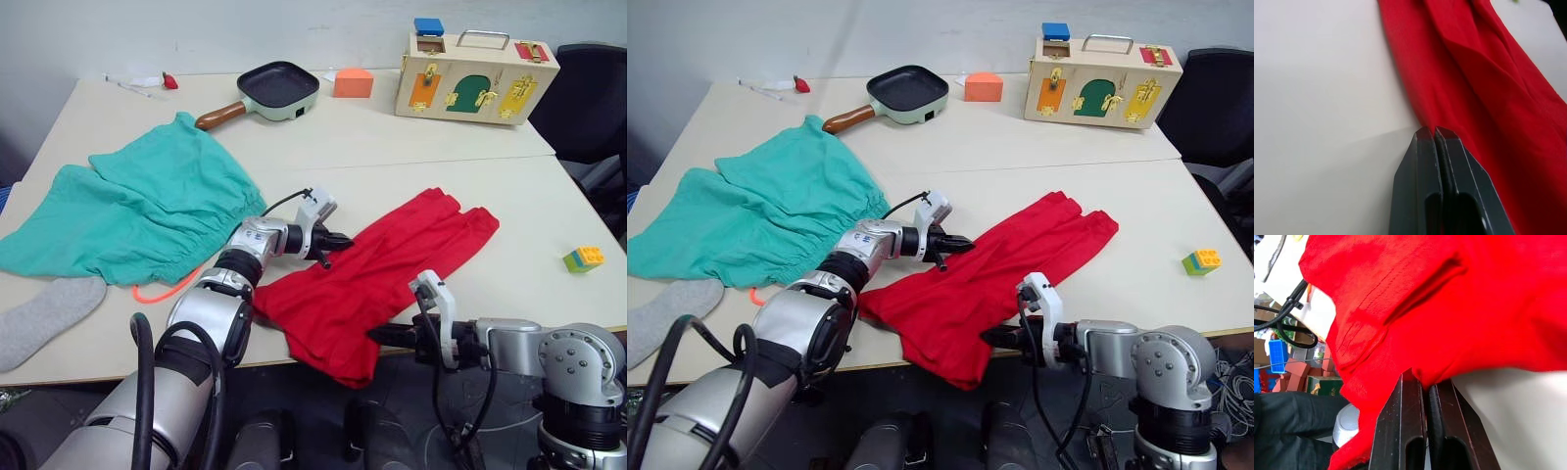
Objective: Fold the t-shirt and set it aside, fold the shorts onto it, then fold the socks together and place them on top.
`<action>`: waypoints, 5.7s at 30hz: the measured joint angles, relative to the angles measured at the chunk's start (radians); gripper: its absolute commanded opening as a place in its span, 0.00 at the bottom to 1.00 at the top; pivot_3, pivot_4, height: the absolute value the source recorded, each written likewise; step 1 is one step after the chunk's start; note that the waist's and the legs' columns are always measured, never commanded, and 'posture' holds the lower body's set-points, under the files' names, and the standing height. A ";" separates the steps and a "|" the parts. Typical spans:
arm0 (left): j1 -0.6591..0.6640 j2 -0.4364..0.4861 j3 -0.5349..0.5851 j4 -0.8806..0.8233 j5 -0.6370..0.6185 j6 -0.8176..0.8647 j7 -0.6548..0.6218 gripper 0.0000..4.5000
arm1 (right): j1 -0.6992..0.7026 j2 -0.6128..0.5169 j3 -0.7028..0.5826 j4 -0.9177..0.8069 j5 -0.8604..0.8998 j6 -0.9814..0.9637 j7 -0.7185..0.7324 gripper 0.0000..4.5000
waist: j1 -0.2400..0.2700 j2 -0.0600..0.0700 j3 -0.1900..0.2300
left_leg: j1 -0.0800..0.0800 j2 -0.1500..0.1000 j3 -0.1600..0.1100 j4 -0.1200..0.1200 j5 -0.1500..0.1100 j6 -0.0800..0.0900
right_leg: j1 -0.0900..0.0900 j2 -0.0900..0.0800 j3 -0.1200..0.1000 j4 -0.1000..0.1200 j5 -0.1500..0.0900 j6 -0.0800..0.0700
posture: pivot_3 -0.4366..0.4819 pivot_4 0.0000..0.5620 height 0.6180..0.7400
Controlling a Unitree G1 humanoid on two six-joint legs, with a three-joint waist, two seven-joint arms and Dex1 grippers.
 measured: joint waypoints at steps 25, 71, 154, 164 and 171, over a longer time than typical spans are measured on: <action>0.340 0.165 0.106 -0.604 -0.129 0.183 0.253 0.01 | -0.314 -0.294 0.390 0.456 -0.356 -0.450 0.472 0.00 | -0.024 0.000 0.000 | 0.000 0.000 0.004 0.000 0.000 -0.001 | -0.001 0.001 -0.002 0.004 0.001 0.001 | 0.48 0.27 1.00; 0.288 0.511 -0.247 -0.253 0.013 -1.273 -0.440 0.99 | -0.260 -0.231 0.470 1.033 -1.014 -2.543 0.822 1.00 | -0.052 -0.003 -0.003 | 0.018 0.006 0.003 -0.001 -0.002 -0.006 | 0.015 0.000 -0.001 -0.001 0.000 -0.005 | 0.48 0.27 1.00; 0.374 0.616 -0.167 -1.035 -0.610 0.417 -0.457 0.01 | -0.183 -0.493 0.257 0.441 -0.389 -1.277 0.996 0.00 | 0.002 0.019 -0.002 | 0.008 0.005 0.000 0.001 -0.006 -0.003 | 0.012 0.001 -0.004 -0.012 0.001 -0.002 | 0.48 0.27 1.00; -0.008 0.323 -0.124 -0.252 -0.366 0.240 -0.221 0.01 | -0.664 -0.167 0.316 1.176 -0.668 -1.387 0.844 0.00 | -0.008 0.019 -0.002 | -0.005 0.000 0.004 0.000 -0.002 0.002 | -0.001 0.008 -0.011 -0.004 0.001 0.004 | 0.48 0.27 1.00; -0.032 0.242 -0.043 -0.052 -0.279 0.108 -0.076 0.01 | -0.773 -0.096 0.277 1.474 -0.765 -1.477 0.715 0.00 | -0.023 0.018 -0.001 | -0.005 -0.001 0.003 0.000 -0.001 0.003 | 0.000 0.007 -0.010 -0.003 0.001 0.007 | 0.48 0.27 1.00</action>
